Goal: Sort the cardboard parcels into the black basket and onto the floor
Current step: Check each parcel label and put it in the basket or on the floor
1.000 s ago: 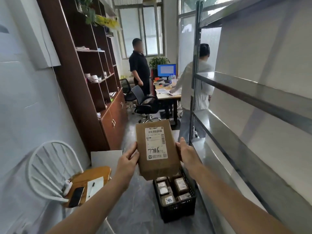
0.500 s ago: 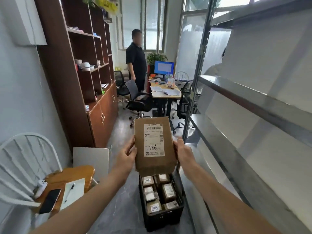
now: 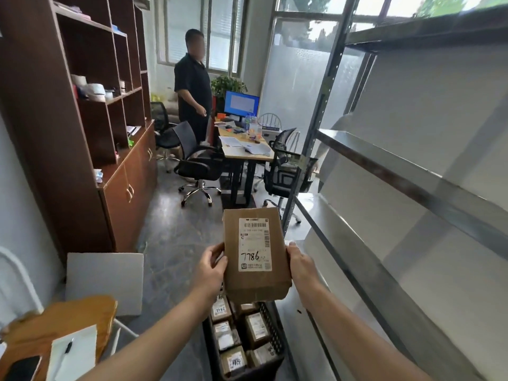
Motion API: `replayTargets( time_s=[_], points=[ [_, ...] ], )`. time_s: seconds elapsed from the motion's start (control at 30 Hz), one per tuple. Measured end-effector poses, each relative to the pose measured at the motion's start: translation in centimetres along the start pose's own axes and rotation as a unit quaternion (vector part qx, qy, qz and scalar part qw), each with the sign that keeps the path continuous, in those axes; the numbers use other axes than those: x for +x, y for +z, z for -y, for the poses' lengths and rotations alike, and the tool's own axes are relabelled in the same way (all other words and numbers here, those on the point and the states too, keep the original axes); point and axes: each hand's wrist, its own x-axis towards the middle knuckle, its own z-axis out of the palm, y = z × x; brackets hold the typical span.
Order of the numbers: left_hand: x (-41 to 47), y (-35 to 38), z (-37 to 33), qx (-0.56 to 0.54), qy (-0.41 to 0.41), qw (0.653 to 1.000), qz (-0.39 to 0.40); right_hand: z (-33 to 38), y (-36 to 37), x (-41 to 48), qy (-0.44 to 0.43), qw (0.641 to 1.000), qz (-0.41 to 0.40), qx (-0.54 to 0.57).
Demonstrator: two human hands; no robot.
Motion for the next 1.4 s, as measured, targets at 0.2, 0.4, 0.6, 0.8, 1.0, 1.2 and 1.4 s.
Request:
replayTargets(
  time_s=[0.2, 0.4, 0.6, 0.8, 1.0, 1.2, 1.4],
  points=[
    [2.3, -1.6, 0.4, -0.016, -0.017, 1.0, -0.017, 1.0, 2.4, 2.0, 0.001, 1.0, 0.007, -0.025],
    [4.5, -2.9, 0.2, -0.016, -0.021, 0.997, -0.066, 1.8, 4.8, 4.4, 0.003, 0.998, 0.058, -0.014],
    [5.9, -1.5, -0.7, 0.006, 0.005, 0.994, -0.105, 2.3, 4.2, 7.9, -0.015, 0.994, 0.107, 0.007],
    [7.5, 1.5, -1.7, 0.019, 0.025, 0.989, -0.147, 3.0, 2.9, 12.1, -0.037, 0.99, 0.135, 0.017],
    [9.3, 5.9, -1.3, 0.043, 0.035, 0.988, -0.142, 1.7, -0.3, 15.4, -0.034, 0.988, 0.141, 0.044],
    [10.7, 9.8, -0.7, 0.041, 0.037, 0.991, -0.122, 0.8, -3.2, 18.0, -0.029, 0.991, 0.122, 0.046],
    [13.3, 11.8, 0.2, 0.046, 0.037, 0.993, -0.106, 0.5, -4.8, 20.3, -0.01, 0.994, 0.101, 0.043]
  ],
)
